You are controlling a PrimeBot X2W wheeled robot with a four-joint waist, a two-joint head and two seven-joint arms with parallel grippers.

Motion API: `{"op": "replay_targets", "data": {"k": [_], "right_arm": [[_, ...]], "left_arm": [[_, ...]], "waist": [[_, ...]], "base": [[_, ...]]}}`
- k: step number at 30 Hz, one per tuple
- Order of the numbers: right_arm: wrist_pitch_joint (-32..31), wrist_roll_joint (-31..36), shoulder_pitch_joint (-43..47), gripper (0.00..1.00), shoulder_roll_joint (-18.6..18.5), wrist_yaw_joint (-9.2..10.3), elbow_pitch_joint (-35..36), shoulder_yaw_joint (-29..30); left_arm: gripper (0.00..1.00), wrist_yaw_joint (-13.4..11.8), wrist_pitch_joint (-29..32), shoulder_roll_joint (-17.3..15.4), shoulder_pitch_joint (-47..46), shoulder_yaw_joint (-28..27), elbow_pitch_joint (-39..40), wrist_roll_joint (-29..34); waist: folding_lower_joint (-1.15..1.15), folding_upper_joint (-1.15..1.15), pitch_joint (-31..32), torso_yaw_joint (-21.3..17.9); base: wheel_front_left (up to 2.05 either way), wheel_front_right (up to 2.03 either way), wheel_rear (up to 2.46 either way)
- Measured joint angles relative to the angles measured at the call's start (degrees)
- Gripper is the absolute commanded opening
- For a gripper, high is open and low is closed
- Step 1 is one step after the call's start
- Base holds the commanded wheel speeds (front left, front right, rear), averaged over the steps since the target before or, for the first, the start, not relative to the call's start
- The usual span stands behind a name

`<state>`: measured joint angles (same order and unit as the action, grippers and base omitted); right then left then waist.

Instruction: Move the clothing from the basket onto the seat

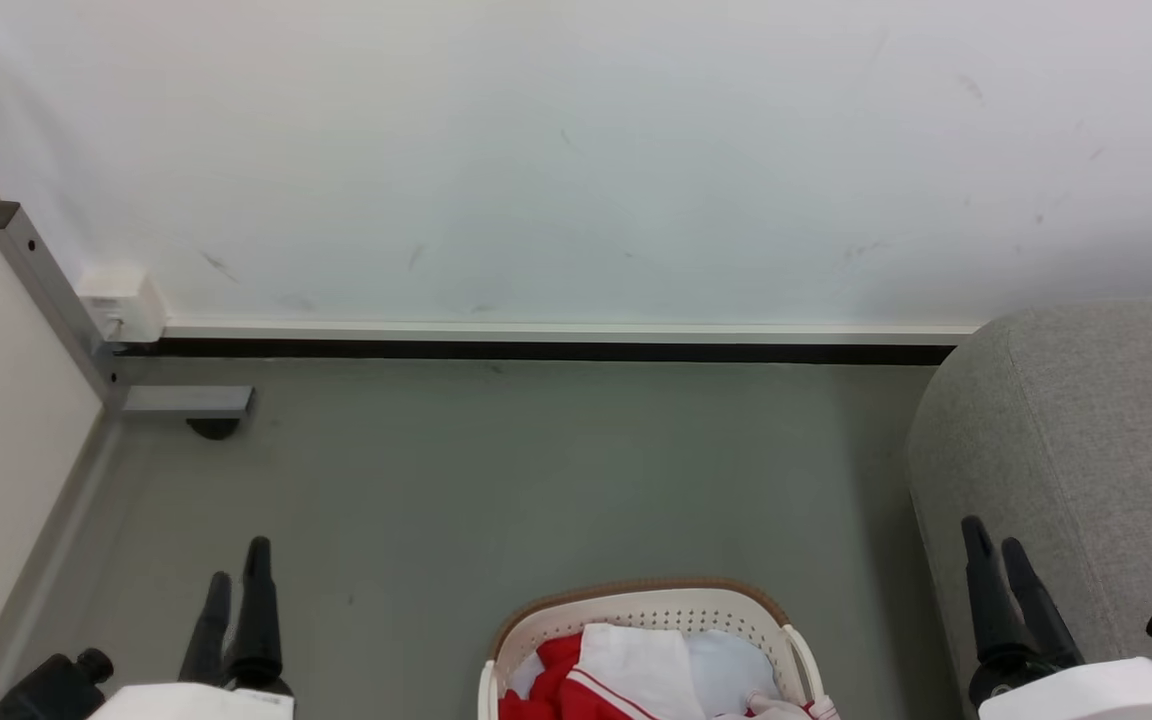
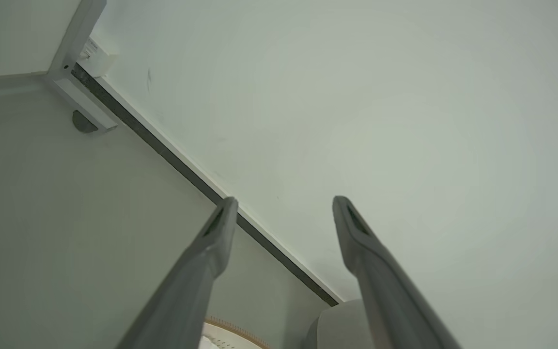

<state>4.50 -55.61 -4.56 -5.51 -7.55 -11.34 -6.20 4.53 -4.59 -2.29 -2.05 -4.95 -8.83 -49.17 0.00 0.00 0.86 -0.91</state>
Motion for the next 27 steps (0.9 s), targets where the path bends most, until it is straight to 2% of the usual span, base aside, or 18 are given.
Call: {"op": "replay_targets", "data": {"k": [4,10,27], "right_arm": [[0.71,3.86,-0.05,1.0,-0.08,0.0,-1.09,-0.85],[1.64,9.12,-0.27,1.0,-0.05,0.0,-1.66,-1.27],[4.26,21.2,-0.33,1.0,0.42,0.0,-1.27,-0.71]], "left_arm": [[1.0,-1.81,-0.56,-0.03,0.19,0.55,0.18,6.43],[1.0,-3.5,-1.57,-0.1,0.52,2.04,0.57,12.61],[1.0,-5.72,-4.2,-1.23,0.99,4.69,1.09,23.41]], "waist": [[0.0,0.0,0.11,-0.15],[0.0,0.0,0.15,-0.28],[0.0,0.0,0.54,-0.28]], "base": [[0.0,0.0,0.0],[0.0,0.0,0.0],[0.0,0.0,0.0]]}}
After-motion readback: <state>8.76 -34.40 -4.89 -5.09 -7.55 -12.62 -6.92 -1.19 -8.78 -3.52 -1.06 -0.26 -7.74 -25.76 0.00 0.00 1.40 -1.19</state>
